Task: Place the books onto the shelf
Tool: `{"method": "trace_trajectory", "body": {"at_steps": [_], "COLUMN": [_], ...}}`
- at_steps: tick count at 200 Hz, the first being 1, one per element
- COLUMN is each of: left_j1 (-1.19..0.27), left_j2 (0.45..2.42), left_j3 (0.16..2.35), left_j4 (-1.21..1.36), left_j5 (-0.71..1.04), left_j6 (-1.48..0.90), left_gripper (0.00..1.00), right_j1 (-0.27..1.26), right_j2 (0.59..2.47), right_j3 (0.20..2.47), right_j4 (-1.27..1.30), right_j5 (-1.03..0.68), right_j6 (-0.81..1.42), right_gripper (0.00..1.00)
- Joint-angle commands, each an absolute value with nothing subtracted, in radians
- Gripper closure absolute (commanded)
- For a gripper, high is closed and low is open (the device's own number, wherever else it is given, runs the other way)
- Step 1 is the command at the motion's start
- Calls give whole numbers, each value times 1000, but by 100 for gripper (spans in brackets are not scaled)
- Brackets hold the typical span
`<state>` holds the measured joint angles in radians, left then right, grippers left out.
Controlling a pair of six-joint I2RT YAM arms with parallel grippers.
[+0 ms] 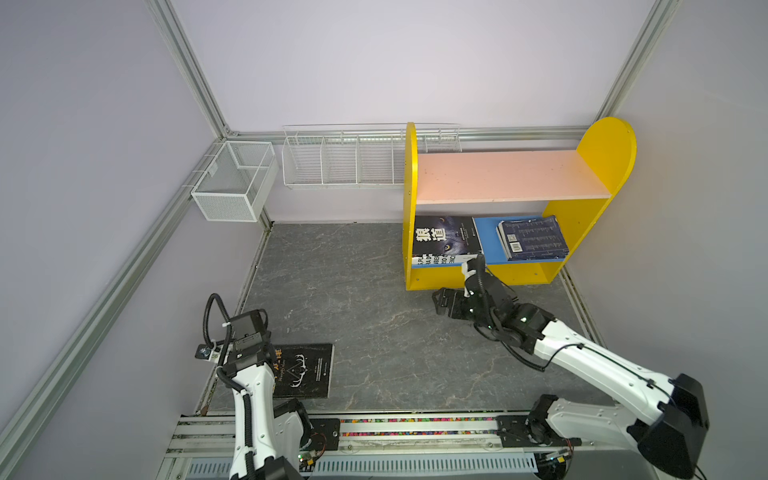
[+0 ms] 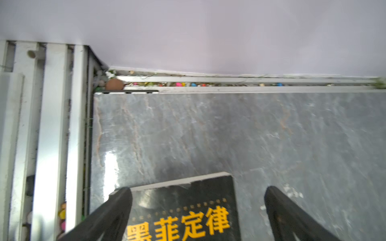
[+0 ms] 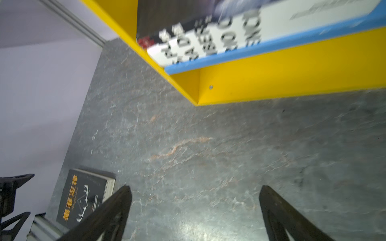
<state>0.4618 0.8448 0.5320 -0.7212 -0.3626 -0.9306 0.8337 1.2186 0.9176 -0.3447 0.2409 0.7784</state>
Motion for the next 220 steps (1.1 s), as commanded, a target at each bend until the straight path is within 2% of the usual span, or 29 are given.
{"method": "trace_trajectory", "body": {"at_steps": [1,41,69,127,175,220], "left_j1": [564,622,623,623,622,616], "left_j2": [915,1105,1126,1020,896,759], "left_j3": [510,537,496,422,342,327], "left_j4": [-660,-645,-612,-650,-629,-697], "left_j5": [-198,-94,-20,61,271,455], "left_j6": [-823,-799,-805,-769,-764,-743], "left_gripper": [1,1,1,1,1,0], "right_j1": [912,1017,1078,1192,1208,1196], "right_j2": [1321,1553,1689,1894,2004,2047], "right_j3": [918,1013,1087,1186,1223,1276], "right_j4": [-248,-146,-108,-48,21,-39], "right_j5": [227,133,50,-41,-90,-31], "right_j6": [913,966,1001,1102,1146,1072], "right_gripper": [3,7,10,16,19,19]}}
